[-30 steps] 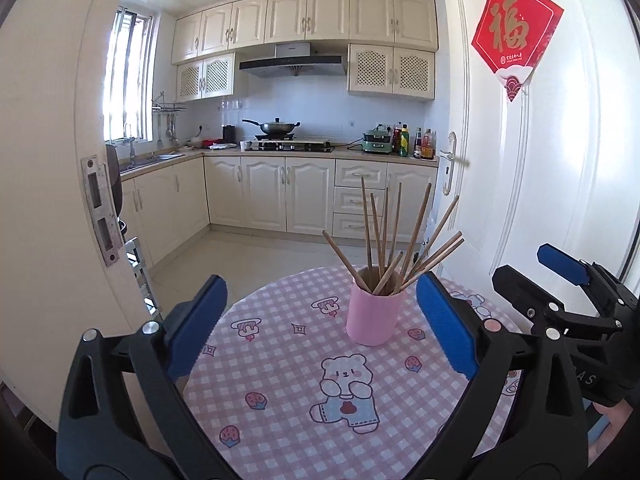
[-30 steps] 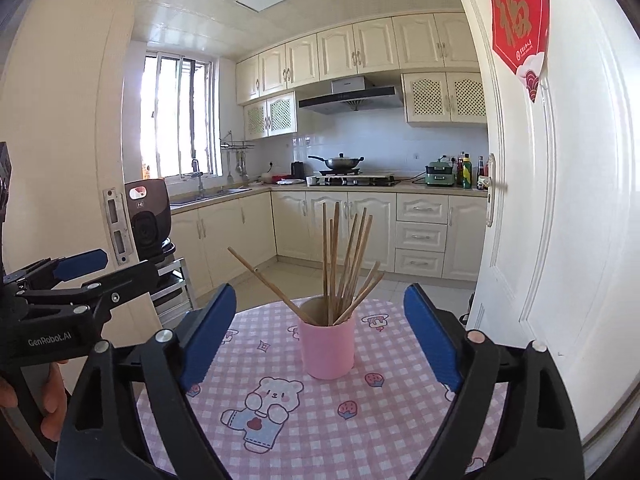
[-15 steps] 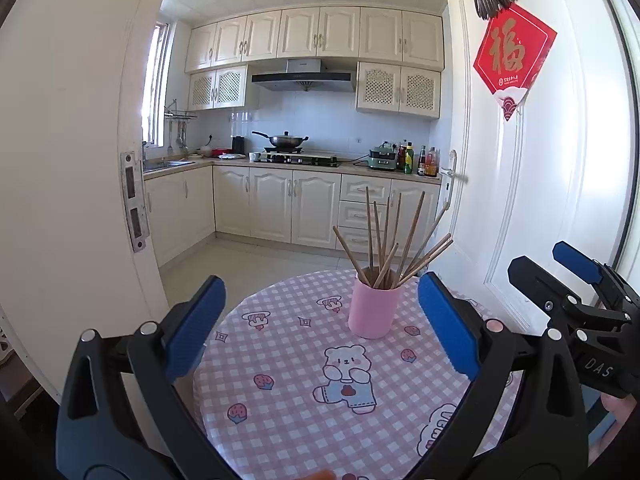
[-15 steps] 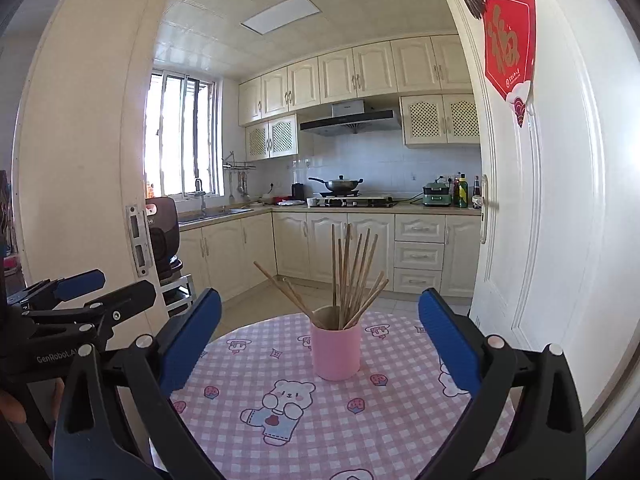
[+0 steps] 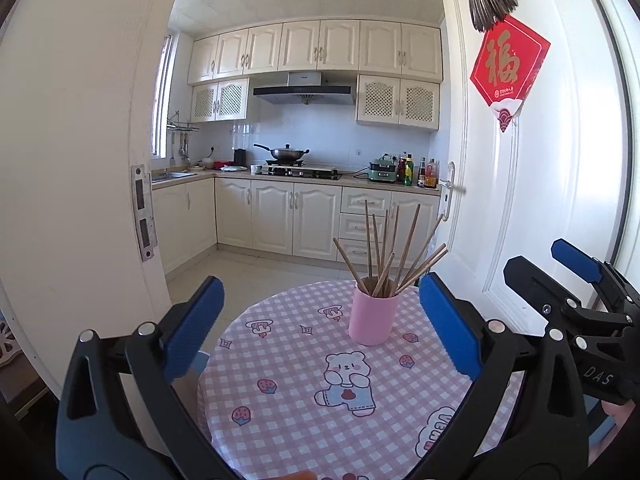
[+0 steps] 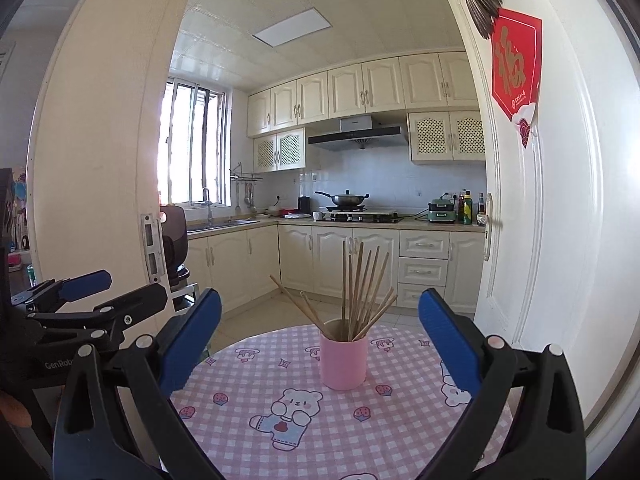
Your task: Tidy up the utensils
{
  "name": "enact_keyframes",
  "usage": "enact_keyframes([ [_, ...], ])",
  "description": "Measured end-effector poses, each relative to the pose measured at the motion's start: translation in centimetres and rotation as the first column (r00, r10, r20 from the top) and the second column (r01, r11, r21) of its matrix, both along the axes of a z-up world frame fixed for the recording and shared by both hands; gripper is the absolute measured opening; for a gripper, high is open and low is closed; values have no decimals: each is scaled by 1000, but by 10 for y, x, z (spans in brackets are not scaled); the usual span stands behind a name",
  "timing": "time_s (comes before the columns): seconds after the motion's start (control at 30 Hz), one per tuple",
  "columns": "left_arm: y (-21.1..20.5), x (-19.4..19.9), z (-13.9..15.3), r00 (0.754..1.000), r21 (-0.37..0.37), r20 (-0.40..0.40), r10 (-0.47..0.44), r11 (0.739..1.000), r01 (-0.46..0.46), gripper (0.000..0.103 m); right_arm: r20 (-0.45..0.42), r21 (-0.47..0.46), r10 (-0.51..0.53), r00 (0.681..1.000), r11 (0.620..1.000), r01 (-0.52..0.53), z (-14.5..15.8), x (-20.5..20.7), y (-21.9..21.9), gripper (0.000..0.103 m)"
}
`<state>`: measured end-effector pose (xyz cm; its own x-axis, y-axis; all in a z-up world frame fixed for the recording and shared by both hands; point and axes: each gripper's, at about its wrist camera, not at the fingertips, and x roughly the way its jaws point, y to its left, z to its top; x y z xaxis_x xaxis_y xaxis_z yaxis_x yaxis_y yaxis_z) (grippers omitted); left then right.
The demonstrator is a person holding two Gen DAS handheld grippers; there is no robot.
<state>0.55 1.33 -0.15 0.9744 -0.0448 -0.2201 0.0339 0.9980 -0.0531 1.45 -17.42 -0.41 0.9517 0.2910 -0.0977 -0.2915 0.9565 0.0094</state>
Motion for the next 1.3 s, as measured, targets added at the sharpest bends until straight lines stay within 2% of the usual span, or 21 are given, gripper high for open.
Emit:
enact_keyframes([
  [0.47, -7, -1, -1, 999, 33, 32, 30, 999, -31, 97, 67, -52, -53, 996, 997, 56, 1, -11, 6, 95],
  [0.8, -13, -3, -1, 996, 55, 64, 57, 997, -60, 97, 56, -43, -61, 997, 997, 63, -1, -8, 5, 95],
  [1.3, -14, -1, -2, 996, 53, 66, 53, 997, -56, 96, 44, -33, -63, 997, 997, 64, -3, -6, 4, 95],
])
